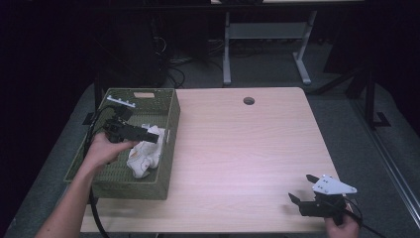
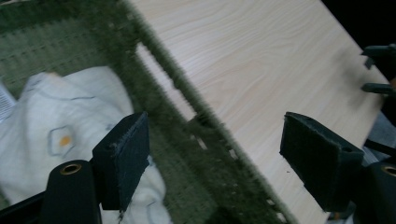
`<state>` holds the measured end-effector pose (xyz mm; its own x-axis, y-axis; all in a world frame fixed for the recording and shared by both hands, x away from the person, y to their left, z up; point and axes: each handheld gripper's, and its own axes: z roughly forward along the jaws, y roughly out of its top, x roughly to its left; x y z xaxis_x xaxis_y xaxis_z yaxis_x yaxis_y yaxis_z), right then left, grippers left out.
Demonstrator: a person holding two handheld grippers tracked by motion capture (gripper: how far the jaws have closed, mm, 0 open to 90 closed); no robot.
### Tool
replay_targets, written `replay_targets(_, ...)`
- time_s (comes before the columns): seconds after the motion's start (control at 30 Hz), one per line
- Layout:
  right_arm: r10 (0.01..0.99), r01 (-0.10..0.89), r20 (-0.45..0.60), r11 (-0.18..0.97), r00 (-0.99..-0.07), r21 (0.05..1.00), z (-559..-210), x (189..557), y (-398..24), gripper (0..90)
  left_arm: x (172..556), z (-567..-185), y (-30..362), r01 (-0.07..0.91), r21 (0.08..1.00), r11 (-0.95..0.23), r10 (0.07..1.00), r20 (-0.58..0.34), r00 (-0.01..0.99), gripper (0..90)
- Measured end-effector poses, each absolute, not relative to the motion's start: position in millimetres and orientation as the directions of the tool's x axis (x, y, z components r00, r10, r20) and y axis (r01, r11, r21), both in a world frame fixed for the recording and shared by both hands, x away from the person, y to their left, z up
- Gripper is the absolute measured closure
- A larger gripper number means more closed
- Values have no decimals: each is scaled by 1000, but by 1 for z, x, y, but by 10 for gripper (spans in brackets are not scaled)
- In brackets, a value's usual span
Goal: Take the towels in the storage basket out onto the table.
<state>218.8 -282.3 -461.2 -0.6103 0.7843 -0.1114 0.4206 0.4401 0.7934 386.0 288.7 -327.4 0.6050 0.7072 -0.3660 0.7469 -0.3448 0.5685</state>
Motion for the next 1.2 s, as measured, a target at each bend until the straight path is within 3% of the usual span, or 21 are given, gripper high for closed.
replay_targets(0.33, 783, 423, -110, 442, -613, 791, -461, 219, -282, 135, 393, -345, 307, 791, 513, -334, 779, -322, 538, 252)
replay_targets(0.7, 781, 419, -110, 442, -615, 793, -461, 219, -283, 135, 403, -368, 302, 823, 413, -391, 839, -209, 503, 308)
replay_targets(1.2, 779, 417, -112, 444, -617, 793, -461, 218, -283, 135, 415, -398, 288, 851, 289, -439, 863, -127, 488, 545)
